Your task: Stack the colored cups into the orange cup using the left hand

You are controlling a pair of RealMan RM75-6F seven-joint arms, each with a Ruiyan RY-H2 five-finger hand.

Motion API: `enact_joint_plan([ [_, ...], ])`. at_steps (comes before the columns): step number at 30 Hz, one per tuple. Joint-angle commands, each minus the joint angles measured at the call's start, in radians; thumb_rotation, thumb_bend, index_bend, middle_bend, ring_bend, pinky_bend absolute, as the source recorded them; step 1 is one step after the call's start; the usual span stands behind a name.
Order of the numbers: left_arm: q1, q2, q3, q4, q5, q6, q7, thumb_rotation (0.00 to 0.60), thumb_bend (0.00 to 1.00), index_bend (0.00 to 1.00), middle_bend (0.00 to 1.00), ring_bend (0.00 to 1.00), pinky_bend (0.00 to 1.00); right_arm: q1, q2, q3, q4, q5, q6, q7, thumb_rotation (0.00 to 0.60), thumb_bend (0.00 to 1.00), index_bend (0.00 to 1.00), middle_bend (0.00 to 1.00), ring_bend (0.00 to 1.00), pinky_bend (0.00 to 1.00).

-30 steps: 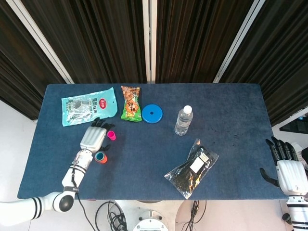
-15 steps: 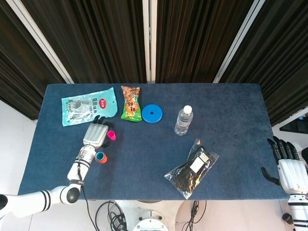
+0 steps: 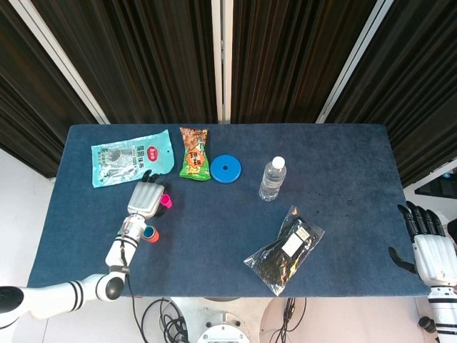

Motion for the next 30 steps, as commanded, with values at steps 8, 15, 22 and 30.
enact_joint_plan([
  [8, 0.001, -0.022, 0.000, 0.039, 0.026, 0.009, -0.020, 0.600, 0.30, 0.49, 0.51, 0.20, 0.12, 0.002, 0.002, 0.002, 0.000, 0.011, -0.007, 0.000, 0.600, 0.24, 0.00, 0.00, 0.00, 0.00],
  [15, 0.027, 0.037, -0.026, -0.078, 0.059, 0.070, -0.056, 0.600, 0.30, 0.50, 0.52, 0.20, 0.12, 0.003, 0.006, 0.005, -0.004, 0.010, -0.004, 0.000, 0.600, 0.24, 0.00, 0.00, 0.00, 0.00],
  [22, 0.122, 0.185, 0.011, -0.338, 0.115, 0.206, -0.035, 0.600, 0.29, 0.51, 0.52, 0.20, 0.12, 0.009, 0.005, 0.000, -0.011, 0.002, -0.011, -0.014, 0.600, 0.24, 0.00, 0.00, 0.00, 0.00],
  [30, 0.232, 0.298, 0.115, -0.502, 0.167, 0.286, -0.028, 0.600, 0.28, 0.53, 0.54, 0.21, 0.12, 0.013, -0.006, -0.006, -0.020, -0.007, -0.015, -0.038, 0.600, 0.24, 0.00, 0.00, 0.00, 0.00],
])
